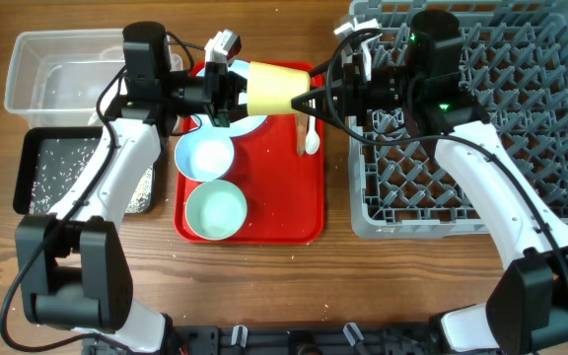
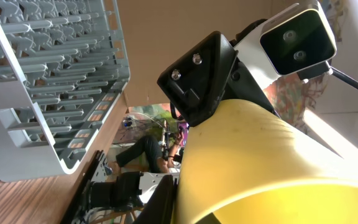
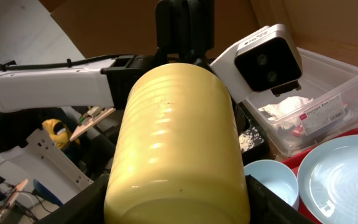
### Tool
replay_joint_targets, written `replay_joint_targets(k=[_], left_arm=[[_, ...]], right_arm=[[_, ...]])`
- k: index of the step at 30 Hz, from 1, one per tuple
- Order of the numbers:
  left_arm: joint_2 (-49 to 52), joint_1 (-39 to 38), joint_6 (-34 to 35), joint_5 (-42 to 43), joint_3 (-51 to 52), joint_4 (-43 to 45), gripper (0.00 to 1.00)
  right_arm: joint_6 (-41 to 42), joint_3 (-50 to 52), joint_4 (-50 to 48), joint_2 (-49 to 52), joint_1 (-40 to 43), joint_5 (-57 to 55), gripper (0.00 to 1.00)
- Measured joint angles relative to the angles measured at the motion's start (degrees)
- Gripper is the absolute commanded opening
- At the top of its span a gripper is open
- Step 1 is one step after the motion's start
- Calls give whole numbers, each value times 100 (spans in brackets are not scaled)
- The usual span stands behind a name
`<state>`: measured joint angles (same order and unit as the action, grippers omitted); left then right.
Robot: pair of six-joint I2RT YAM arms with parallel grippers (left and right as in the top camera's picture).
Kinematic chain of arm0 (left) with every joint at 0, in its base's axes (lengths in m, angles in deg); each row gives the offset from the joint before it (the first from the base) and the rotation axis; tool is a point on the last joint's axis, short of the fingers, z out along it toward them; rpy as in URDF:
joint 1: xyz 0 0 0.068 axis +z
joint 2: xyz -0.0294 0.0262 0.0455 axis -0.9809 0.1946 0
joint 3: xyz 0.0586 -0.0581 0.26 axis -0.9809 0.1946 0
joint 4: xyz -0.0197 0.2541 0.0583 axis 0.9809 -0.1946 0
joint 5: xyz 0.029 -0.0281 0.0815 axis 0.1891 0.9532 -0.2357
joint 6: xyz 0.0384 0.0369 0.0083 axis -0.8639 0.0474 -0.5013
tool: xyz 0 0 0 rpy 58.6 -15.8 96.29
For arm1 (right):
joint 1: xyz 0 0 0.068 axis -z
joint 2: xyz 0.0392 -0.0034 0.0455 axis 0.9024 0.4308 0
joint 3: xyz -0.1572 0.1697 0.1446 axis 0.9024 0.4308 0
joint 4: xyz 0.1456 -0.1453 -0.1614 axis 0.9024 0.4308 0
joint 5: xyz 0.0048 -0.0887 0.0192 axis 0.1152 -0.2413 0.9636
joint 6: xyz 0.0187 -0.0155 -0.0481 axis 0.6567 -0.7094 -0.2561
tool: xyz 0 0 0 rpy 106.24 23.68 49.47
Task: Sort waste into correct bins and load items into the dishwasher rack
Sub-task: 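Open the left gripper, leaving the cup in the right gripper, then lower the yellow cup into the grey rack and open the right gripper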
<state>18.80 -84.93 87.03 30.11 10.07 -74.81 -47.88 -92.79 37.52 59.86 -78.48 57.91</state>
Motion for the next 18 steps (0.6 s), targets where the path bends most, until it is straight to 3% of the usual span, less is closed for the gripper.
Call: replay_joint_targets(k=[6, 15, 18], left_arm=[[0, 0, 20, 0, 0, 0, 16], [0, 0, 20, 0, 0, 2, 16], [0, 0, 20, -39, 0, 0, 16]], right_arm=[[2, 0, 0, 15, 70, 90, 45], [236, 0, 24, 26, 1152, 275, 40], [400, -4, 501, 26, 1484, 17, 41]])
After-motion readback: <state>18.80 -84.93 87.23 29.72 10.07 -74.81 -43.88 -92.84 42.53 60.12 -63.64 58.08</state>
